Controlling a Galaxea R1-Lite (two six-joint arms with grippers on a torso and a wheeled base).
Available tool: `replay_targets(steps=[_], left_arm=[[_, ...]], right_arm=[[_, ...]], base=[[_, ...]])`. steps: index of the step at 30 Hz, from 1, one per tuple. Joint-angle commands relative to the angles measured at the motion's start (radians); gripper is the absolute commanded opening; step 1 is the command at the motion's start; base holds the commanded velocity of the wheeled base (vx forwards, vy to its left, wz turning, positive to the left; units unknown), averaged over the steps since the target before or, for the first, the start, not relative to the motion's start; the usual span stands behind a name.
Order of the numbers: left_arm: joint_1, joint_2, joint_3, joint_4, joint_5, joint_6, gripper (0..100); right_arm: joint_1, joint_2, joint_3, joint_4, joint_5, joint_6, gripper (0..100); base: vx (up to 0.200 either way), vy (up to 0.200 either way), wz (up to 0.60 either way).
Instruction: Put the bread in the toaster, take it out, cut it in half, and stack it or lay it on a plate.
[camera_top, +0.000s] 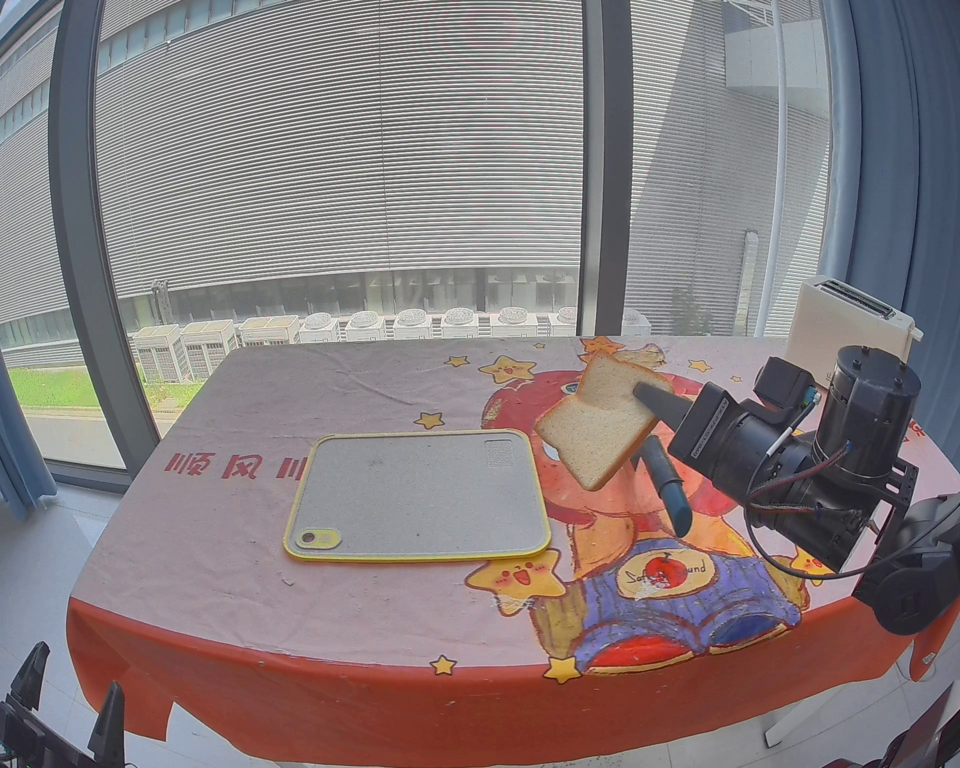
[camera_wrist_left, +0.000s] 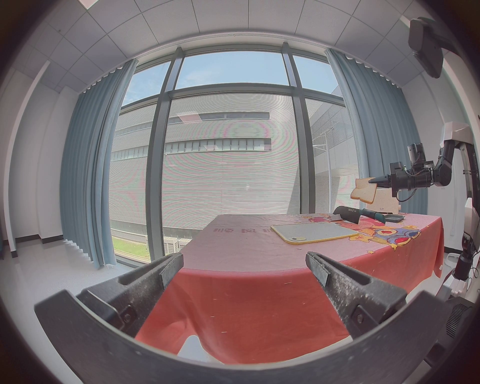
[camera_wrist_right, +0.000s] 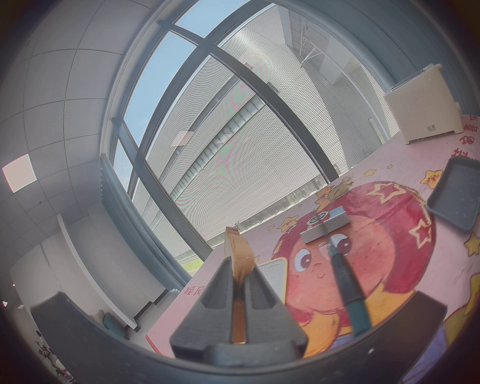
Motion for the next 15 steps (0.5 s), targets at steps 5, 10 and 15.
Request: replay_targets(steps=[5, 10, 15], left_arm=[[0.0, -0.016, 0.018, 0.0, 0.002, 0.0, 100], [0.0, -0.016, 0.018, 0.0, 0.0, 0.0, 100], [0.0, -0.016, 0.018, 0.0, 0.0, 0.001, 100]], right_arm=[[0.013, 0.003, 0.002, -0.001, 0.0, 0.0, 0], [0.013, 0.006, 0.007, 0.001, 0.0, 0.0, 0], [0.021, 0.006, 0.007, -0.001, 0.0, 0.0, 0]], base=[[0.0, 0.0, 0.0], [0.0, 0.0, 0.0], [0.0, 0.0, 0.0]])
